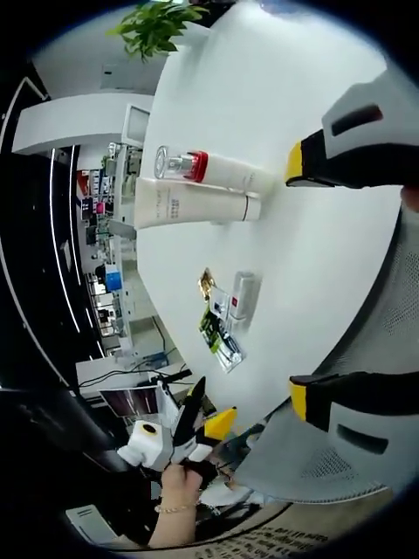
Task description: Arrange the skincare products in the storage area until every visible bottle or jar stands upright without overlapping.
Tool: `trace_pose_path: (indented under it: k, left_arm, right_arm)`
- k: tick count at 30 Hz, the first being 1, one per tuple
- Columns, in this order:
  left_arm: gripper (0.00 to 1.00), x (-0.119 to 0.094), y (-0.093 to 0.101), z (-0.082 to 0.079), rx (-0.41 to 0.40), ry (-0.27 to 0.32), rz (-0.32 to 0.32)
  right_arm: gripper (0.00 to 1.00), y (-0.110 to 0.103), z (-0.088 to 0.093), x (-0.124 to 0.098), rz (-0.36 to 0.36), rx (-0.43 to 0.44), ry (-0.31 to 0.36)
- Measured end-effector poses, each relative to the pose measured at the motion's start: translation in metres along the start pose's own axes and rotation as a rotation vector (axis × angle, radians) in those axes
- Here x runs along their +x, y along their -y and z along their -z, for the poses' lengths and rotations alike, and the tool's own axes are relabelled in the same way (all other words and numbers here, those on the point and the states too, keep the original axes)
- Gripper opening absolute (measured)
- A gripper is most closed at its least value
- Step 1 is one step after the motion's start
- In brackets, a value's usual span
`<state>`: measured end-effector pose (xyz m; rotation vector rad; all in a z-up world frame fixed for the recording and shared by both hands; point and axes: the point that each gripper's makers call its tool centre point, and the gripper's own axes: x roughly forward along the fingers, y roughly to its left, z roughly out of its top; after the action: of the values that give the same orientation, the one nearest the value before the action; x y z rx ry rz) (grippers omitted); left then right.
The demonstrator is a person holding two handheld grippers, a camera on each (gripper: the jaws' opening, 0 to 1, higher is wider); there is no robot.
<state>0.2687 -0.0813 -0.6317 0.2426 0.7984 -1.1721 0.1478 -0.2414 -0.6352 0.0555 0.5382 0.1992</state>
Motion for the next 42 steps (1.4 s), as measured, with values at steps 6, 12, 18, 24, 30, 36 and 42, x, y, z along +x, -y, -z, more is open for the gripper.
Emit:
trace_pose_path:
  k: [6,12,18,24,30,36,42]
  left_arm:
    - [0.96,0.026,-0.007,-0.032,0.161,-0.038,0.049]
    - [0.95,0.055,-0.008,-0.058,0.264,-0.076,0.101]
    - [0.95,0.088,-0.009,-0.077,0.38,-0.145,0.164]
    - [0.94,0.115,-0.006,-0.083,0.451,-0.201,0.193]
    - [0.9,0.139,-0.007,-0.093,0.536,-0.246,0.213]
    - [0.86,0.163,-0.007,-0.107,0.653,-0.276,0.23]
    - [0.75,0.184,-0.011,-0.112,0.753,-0.313,0.224]
  right_arm:
    - [0.9,0.001,0.001,0.0,0.013,-0.015,-0.008]
    - [0.91,0.004,0.002,0.0,0.037,-0.017,-0.012]
    - [0.91,0.005,0.002,0.0,0.044,-0.019,-0.014]
    - [0.9,0.006,0.003,0.0,0.049,-0.02,-0.024]
    - [0.9,0.009,0.003,0.0,0.064,-0.008,-0.018]
    - [0.9,0.01,0.004,0.0,0.073,-0.017,-0.024]
    - [0.89,0.012,0.005,0.001,0.086,-0.027,-0.028]
